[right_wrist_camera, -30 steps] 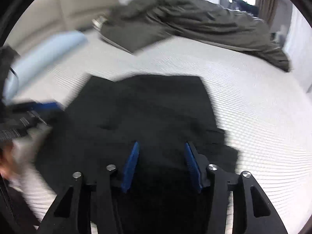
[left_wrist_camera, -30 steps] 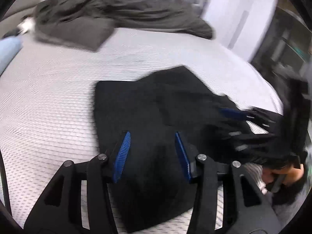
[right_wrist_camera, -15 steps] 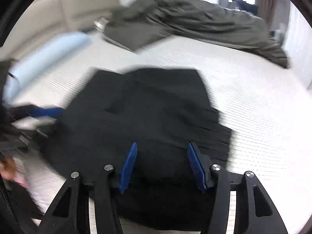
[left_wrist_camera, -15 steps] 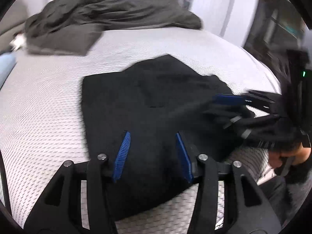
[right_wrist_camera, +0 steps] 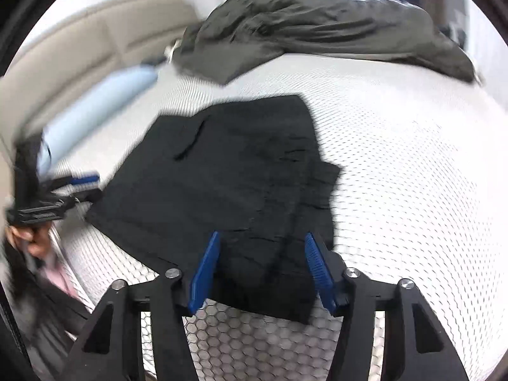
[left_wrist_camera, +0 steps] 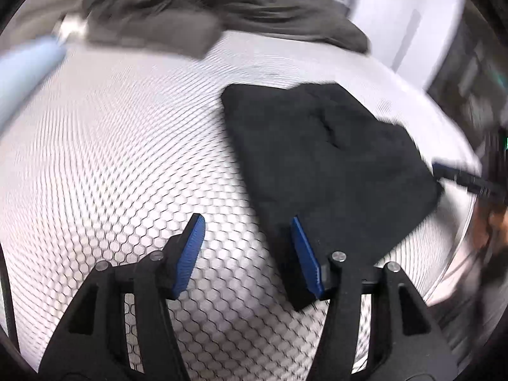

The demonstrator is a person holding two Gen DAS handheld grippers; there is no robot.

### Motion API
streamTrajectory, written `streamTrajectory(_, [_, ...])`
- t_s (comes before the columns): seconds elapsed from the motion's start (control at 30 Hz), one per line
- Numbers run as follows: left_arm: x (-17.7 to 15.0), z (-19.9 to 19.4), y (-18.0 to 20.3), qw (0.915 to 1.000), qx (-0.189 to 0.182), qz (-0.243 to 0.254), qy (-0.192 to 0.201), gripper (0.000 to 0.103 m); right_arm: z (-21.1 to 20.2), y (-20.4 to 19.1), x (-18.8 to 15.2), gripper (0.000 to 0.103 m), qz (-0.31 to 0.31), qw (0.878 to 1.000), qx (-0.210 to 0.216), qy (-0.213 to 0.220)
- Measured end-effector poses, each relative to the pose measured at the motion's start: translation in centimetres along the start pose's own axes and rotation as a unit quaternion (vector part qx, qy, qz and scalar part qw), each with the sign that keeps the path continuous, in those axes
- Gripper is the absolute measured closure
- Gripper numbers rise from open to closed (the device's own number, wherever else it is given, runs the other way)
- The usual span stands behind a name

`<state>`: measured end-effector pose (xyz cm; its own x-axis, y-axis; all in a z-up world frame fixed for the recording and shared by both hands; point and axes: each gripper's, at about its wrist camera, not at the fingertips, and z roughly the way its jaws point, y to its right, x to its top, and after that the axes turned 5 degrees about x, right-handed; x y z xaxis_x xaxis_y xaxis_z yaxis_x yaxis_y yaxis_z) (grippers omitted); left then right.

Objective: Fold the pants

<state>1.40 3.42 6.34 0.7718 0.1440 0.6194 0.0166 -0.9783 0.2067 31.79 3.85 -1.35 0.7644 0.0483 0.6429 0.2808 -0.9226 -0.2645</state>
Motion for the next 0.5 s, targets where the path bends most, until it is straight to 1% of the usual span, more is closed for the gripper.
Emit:
streamTrajectory(0.03, [0.3,0.7,-0.7,0.9995,-0.016,-0.024,-0.009,0.050,-1.7,0.0,-1.8,0.046,0.039,0.999,0.014,0.003])
streamTrajectory(0.07, [0.6,1.6,-1.6,0.9968,-0.045,-0.061,-0.023,0.055,-2.9,2.8,-2.7,0.046,0.069,0.997,0.031,0.002])
streamTrajectory(0.1, [0.6,2.1,-2.0,0.9939,-0.065,-0.083,-0.031,0.058,-1.9,3.2,-2.3,0.046,0.104,0.993,0.054,-0.005])
streamTrajectory(0.13, [0.7,2.7,-2.2,0.9902,-0.086,-0.103,-0.038,0.066,-0.2,3.4,-1.8,0.046,0.136,0.987,0.082,-0.017])
streamTrajectory(0.17, [0.6,3.0,-2.2,0.9878,-0.100,-0.113,-0.041,0.077,-1.5,5.3,-2.0,0.046,0.154,0.983,0.097,-0.022])
streamTrajectory(0.2, [1.2,3.9,-2.0,0.9856,-0.112,-0.119,-0.045,0.078,-0.9,5.4,-1.9,0.046,0.170,0.980,0.105,-0.025])
streamTrajectory(0.23, [1.5,4.1,-1.9,0.9855,-0.109,-0.121,-0.045,0.079,0.1,5.7,-1.4,0.048,0.179,0.978,0.106,-0.028])
streamTrajectory(0.27, [1.4,3.8,-1.4,0.9866,-0.103,-0.119,-0.044,0.080,0.5,5.4,-1.3,0.052,0.181,0.978,0.100,-0.031])
streamTrajectory(0.3, [1.8,3.8,-1.1,0.9885,-0.092,-0.113,-0.041,0.080,-0.6,5.5,-1.8,0.059,0.179,0.979,0.094,-0.032])
streamTrajectory(0.4, [3.6,4.4,-0.9,0.9929,-0.055,-0.101,-0.029,0.080,-0.4,3.4,-2.3,0.068,0.162,0.982,0.094,-0.034])
streamTrajectory(0.43, [4.1,4.8,-0.8,0.9943,-0.042,-0.095,-0.026,0.080,-0.9,2.8,-2.6,0.069,0.157,0.983,0.094,-0.035])
streamTrajectory(0.5, [4.3,5.2,-0.5,0.9952,-0.034,-0.088,-0.026,0.080,-1.5,1.8,-2.8,0.069,0.140,0.986,0.088,-0.032])
